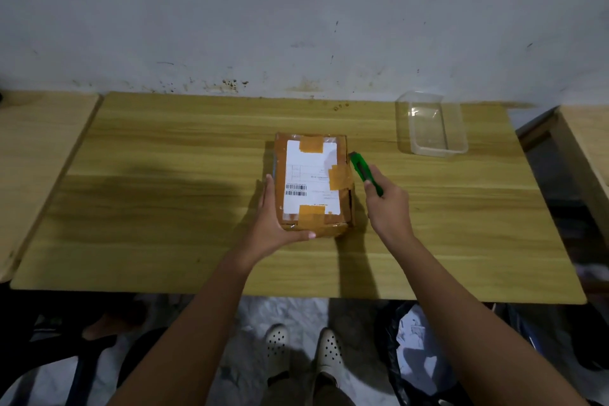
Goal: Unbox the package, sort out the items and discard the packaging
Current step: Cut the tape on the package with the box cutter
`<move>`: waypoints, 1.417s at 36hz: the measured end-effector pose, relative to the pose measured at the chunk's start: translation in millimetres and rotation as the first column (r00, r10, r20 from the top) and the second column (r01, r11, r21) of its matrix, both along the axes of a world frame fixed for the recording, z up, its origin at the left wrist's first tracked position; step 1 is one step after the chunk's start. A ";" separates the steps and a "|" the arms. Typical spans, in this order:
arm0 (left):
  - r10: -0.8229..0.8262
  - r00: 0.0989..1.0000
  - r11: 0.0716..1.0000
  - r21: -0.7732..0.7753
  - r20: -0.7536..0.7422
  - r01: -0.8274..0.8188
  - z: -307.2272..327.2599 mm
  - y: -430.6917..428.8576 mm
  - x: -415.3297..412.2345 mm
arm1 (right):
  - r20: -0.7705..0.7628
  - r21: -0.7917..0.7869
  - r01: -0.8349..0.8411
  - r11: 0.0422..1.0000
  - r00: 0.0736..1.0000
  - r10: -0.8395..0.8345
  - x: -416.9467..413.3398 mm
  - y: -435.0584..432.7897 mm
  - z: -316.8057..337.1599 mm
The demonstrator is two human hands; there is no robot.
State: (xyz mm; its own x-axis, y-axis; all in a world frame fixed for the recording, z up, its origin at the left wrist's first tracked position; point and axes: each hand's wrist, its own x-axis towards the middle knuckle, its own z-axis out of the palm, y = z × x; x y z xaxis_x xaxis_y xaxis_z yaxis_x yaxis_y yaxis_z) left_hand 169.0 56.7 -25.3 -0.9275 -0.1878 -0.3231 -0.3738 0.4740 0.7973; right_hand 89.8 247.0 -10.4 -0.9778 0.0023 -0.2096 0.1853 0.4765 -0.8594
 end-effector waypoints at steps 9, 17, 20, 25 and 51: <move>0.048 0.995 0.994 0.103 -0.083 -0.040 -7.8 4.6 1.9 | -0.075 0.140 -0.023 0.990 0.997 0.034 10.0 -10.9 4.0; 0.022 0.996 0.991 0.136 -0.087 -0.010 -8.3 1.4 2.6 | -0.113 0.251 -0.024 0.968 0.992 0.054 19.0 -19.7 8.0; 0.005 0.995 0.992 0.128 -0.095 0.007 -9.1 -0.1 2.9 | -0.114 0.314 -0.028 0.949 0.991 0.067 22.1 -24.4 7.7; -0.013 0.995 0.990 0.137 -0.098 0.026 -12.6 -1.5 2.8 | -0.081 0.440 -0.051 0.897 0.992 0.097 21.2 -32.5 12.3; 0.033 0.994 0.982 0.186 -0.103 -0.014 -23.9 -0.5 2.8 | -0.002 0.552 -0.111 0.826 0.991 0.135 17.0 -43.6 26.4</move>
State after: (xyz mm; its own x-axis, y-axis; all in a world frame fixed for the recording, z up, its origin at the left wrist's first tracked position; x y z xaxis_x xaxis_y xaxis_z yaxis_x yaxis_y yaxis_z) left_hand 171.8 56.2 -49.2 -0.9541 -0.1562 -0.2554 -0.2927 0.3067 0.9057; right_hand 106.8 203.4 16.0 -0.9850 -0.0152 -0.1718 0.0655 0.8886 -0.4540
